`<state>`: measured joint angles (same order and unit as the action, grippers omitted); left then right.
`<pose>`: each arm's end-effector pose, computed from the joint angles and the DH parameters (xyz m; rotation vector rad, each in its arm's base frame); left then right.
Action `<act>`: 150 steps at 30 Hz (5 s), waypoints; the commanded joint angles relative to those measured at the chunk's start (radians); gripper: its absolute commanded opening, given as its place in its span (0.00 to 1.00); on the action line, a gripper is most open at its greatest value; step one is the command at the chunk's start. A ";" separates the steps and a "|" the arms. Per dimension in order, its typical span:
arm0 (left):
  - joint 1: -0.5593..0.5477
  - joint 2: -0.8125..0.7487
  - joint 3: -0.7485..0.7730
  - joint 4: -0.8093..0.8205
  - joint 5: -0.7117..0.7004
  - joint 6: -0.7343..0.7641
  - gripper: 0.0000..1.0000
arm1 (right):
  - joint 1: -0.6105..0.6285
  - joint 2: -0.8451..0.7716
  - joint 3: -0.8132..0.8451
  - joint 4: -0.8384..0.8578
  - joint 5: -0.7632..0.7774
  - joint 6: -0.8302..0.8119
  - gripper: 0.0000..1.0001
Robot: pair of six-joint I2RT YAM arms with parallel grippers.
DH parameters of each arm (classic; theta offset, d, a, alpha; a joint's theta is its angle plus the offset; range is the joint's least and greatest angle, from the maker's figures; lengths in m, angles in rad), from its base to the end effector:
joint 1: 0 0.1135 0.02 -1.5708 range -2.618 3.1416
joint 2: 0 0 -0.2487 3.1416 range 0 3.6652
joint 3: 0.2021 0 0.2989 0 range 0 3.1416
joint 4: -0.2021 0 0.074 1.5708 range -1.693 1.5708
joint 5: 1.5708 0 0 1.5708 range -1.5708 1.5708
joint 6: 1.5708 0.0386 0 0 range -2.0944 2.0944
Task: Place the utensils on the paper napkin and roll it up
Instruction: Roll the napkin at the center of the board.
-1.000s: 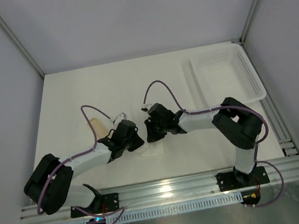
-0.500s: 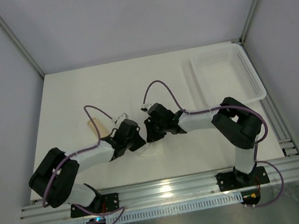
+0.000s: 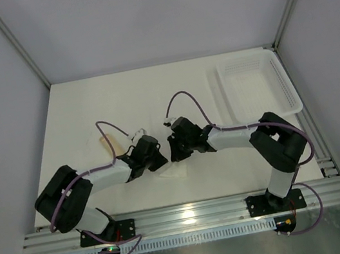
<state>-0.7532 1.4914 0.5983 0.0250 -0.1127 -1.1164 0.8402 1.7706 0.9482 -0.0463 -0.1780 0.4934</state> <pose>0.2242 -0.2042 0.0852 -0.5137 2.5052 -0.6683 0.2518 0.2912 0.0980 -0.5302 2.5367 0.7683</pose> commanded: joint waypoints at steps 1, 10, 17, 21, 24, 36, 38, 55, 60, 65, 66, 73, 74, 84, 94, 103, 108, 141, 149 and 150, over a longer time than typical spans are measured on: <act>-0.001 0.020 -0.012 -0.022 -0.025 0.000 0.00 | 0.000 -0.085 -0.026 -0.082 0.031 -0.035 0.04; -0.001 0.013 -0.023 -0.019 -0.024 -0.003 0.00 | 0.000 -0.138 -0.029 -0.096 0.035 -0.036 0.04; -0.003 0.003 -0.032 -0.016 -0.024 -0.006 0.00 | -0.001 -0.116 -0.039 -0.032 -0.011 -0.023 0.04; -0.005 0.004 -0.035 -0.013 -0.022 -0.006 0.00 | -0.006 -0.094 -0.035 -0.012 -0.020 -0.016 0.04; -0.005 0.003 -0.037 -0.013 -0.021 -0.006 0.00 | -0.007 -0.097 -0.034 0.003 -0.028 -0.016 0.03; -0.008 0.004 -0.035 -0.010 -0.019 -0.005 0.00 | -0.020 -0.011 0.088 -0.071 0.011 -0.073 0.03; -0.008 0.003 -0.035 -0.013 -0.019 -0.002 0.00 | -0.026 0.000 0.107 -0.084 0.025 -0.092 0.04; -0.008 -0.011 -0.032 -0.020 -0.025 0.003 0.00 | -0.033 0.046 0.113 -0.075 -0.024 -0.069 0.04; -0.008 -0.011 -0.032 -0.019 -0.025 0.001 0.00 | -0.035 0.075 0.115 -0.063 -0.031 -0.059 0.04; -0.009 -0.016 -0.028 -0.020 -0.031 0.003 0.00 | -0.035 0.095 0.127 -0.055 -0.029 -0.055 0.04; -0.009 -0.019 -0.028 -0.022 -0.031 0.004 0.00 | -0.035 0.099 0.127 -0.058 -0.025 -0.053 0.04; -0.014 -0.020 -0.031 -0.020 -0.036 0.001 0.00 | -0.035 0.096 0.130 -0.061 -0.009 -0.059 0.04; -0.015 -0.022 -0.037 -0.022 -0.038 0.000 0.00 | -0.035 0.099 0.135 -0.067 -0.006 -0.061 0.04; -0.018 -0.028 -0.041 -0.020 -0.042 -0.005 0.00 | -0.035 0.104 0.152 -0.084 0.012 -0.062 0.04; -0.020 -0.028 -0.049 -0.022 -0.045 -0.013 0.00 | -0.035 0.101 0.175 -0.115 0.025 -0.070 0.06; -0.020 -0.022 -0.046 -0.020 -0.047 -0.023 0.00 | -0.035 0.006 0.189 -0.168 0.054 -0.067 0.08; -0.021 -0.028 -0.045 -0.020 -0.047 -0.022 0.00 | -0.033 -0.088 0.185 -0.234 0.144 -0.069 0.13; -0.025 -0.033 -0.038 -0.022 -0.044 -0.003 0.00 | 0.023 0.026 0.201 -0.397 0.341 0.154 0.90; -0.025 -0.026 -0.038 -0.020 -0.039 -0.002 0.00 | 0.023 -0.010 0.172 -0.356 0.341 0.157 0.91; -0.025 -0.025 -0.038 -0.020 -0.041 -0.005 0.00 | 0.023 -0.008 0.173 -0.349 0.330 0.155 0.91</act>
<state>-0.7719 1.4723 0.5724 0.0444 -0.1383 -1.1408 0.8608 1.7889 1.1145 -0.4313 0.1394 0.6388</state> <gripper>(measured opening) 0.002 0.912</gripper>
